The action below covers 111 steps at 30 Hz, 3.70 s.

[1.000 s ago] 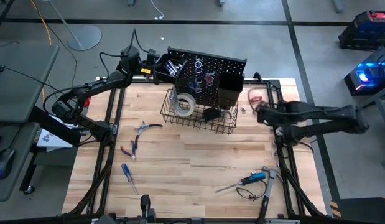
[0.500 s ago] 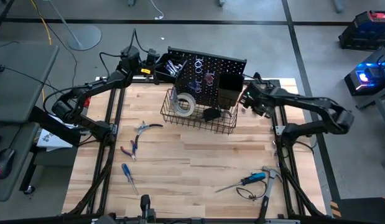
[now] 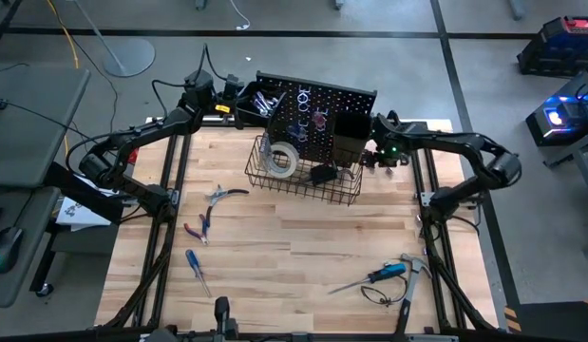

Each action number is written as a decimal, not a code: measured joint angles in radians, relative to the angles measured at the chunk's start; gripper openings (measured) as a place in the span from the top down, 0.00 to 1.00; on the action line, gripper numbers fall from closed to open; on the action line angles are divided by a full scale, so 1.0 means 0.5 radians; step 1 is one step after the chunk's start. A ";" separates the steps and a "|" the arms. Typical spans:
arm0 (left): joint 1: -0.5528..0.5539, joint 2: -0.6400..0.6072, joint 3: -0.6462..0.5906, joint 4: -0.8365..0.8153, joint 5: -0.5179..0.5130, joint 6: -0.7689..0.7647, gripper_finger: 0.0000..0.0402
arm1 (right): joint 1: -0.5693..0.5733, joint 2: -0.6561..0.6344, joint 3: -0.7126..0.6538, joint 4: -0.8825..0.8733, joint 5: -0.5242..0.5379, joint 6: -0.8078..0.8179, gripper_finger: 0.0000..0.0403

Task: Hang tools onto peg board
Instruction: Put the socket in the left black bin on the pegboard

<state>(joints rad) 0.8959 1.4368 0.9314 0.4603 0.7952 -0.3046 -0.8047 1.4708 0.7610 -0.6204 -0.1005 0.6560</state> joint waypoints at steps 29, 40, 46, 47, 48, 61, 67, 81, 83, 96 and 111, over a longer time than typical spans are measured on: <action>0.002 0.000 0.000 -0.014 -0.030 0.008 0.61 | 0.060 0.600 0.395 -0.377 0.255 -0.329 0.92; 0.001 0.000 0.000 -0.014 -0.032 0.039 0.61 | 0.248 0.069 0.382 -1.025 0.217 -0.201 0.92; 0.001 0.000 0.000 -0.014 -0.032 0.039 0.61 | 0.395 -0.549 0.383 -1.055 0.151 0.283 0.92; 0.001 0.000 0.000 -0.014 -0.032 0.039 0.61 | 0.426 -0.656 0.383 -1.040 0.184 0.394 0.92; 0.001 0.001 0.000 -0.014 -0.031 0.039 0.61 | 0.458 -0.761 0.389 -1.036 0.236 0.508 0.92; 0.001 0.001 0.000 -0.014 -0.030 0.039 0.61 | 0.797 -1.157 0.789 0.891 1.371 0.044 0.92; 0.001 0.001 0.000 -0.015 -0.030 0.040 0.61 | 0.869 -0.545 1.228 1.517 1.088 -0.377 0.92; -0.001 0.001 0.000 -0.060 -0.037 0.093 0.61 | 1.039 0.865 3.025 0.982 0.404 -0.685 0.92; -0.001 0.001 -0.001 -0.060 -0.035 0.093 0.61 | 1.038 0.986 3.192 0.844 0.384 -0.659 0.92; -0.001 0.002 0.000 -0.061 -0.035 0.091 0.61 | 1.090 1.005 3.057 0.589 0.320 -0.471 0.61; 0.000 0.002 0.000 -0.061 -0.036 0.092 0.61 | 1.327 0.496 3.134 -0.421 0.858 -0.606 0.48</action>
<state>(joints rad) 0.8959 1.4380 0.9313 0.4297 0.7771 -0.2587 -0.1412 1.7188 2.3280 -0.8310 0.3285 0.3529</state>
